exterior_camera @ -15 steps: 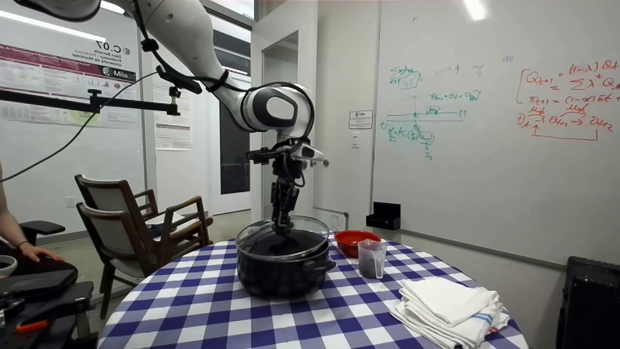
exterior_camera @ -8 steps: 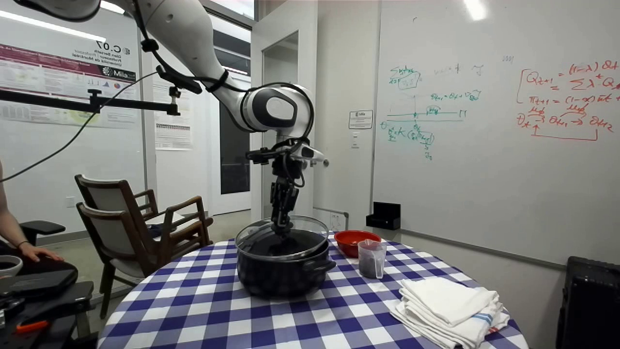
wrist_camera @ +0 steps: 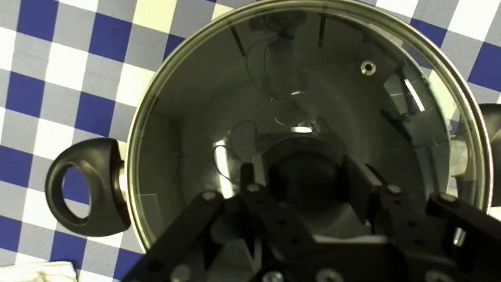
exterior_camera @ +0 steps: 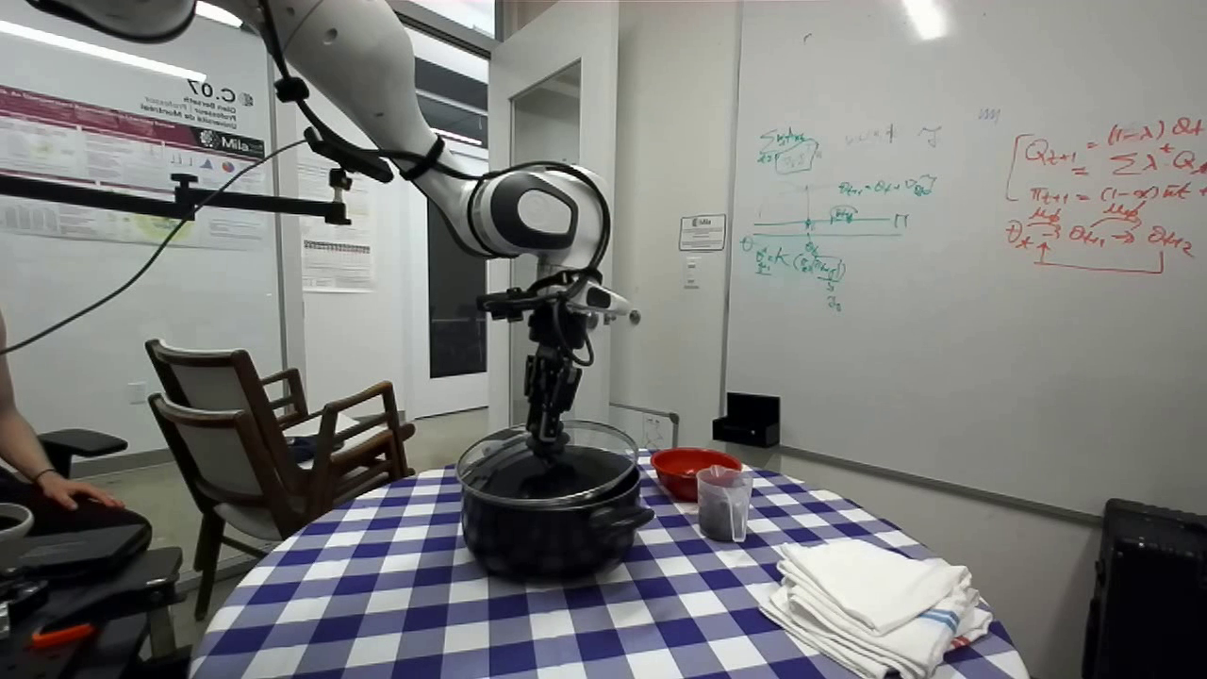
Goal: Put the glass lid on the black pot.
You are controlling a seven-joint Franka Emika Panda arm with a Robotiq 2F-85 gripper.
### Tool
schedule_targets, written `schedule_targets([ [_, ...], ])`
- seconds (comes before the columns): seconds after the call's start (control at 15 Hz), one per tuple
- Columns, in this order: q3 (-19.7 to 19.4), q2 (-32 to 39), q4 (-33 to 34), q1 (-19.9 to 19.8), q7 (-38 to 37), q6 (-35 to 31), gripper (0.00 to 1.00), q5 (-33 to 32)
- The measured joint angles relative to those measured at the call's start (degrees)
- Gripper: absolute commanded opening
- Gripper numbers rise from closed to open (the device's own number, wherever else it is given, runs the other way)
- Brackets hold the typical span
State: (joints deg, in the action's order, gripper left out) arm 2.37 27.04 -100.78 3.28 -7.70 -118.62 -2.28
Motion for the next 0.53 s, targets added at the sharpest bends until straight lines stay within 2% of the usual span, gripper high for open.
schedule_targets([
  [0.47, 0.00, 0.00, 0.00, 0.00, 0.05, 0.00, 0.25, 0.00],
  [0.53, 0.02, 0.00, 0.00, 0.00, 0.05, 0.00, 0.75, 0.00],
])
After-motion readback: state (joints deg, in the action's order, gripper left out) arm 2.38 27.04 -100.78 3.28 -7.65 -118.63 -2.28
